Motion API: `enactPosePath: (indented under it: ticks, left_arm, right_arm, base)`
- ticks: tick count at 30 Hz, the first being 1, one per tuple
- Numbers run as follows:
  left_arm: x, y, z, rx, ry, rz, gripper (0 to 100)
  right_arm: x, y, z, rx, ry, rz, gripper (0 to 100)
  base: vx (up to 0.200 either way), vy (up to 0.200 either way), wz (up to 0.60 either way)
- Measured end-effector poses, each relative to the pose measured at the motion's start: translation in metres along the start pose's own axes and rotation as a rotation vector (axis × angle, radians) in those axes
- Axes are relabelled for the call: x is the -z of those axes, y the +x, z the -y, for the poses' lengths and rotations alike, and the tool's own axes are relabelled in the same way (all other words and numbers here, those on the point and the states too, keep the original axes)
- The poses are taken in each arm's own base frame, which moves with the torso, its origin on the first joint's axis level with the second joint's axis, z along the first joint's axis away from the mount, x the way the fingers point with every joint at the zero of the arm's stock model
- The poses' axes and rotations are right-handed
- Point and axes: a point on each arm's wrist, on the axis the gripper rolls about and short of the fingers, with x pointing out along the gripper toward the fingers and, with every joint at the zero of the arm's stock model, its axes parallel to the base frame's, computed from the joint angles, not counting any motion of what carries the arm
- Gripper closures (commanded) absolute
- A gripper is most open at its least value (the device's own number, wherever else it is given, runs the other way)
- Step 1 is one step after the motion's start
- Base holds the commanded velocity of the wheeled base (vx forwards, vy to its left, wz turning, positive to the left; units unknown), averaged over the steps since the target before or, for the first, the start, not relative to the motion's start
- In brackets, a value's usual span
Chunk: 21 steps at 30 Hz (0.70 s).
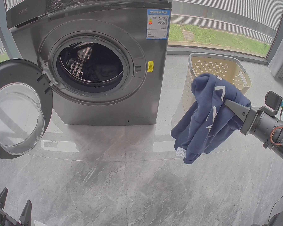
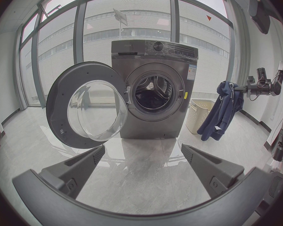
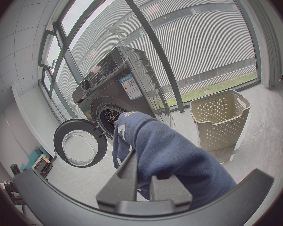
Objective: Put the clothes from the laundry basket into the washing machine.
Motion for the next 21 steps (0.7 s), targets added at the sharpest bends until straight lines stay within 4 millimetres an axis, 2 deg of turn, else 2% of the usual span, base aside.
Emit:
enactPosePath:
  ticks: [21]
  left_arm:
    - [0.0000, 0.0000, 0.0000, 0.001, 0.000, 0.000, 0]
  right_arm:
    - [0.0048, 0.0041, 0.0009, 0.004, 0.002, -0.020, 100]
  base:
    - [0.000, 0.200, 0.00]
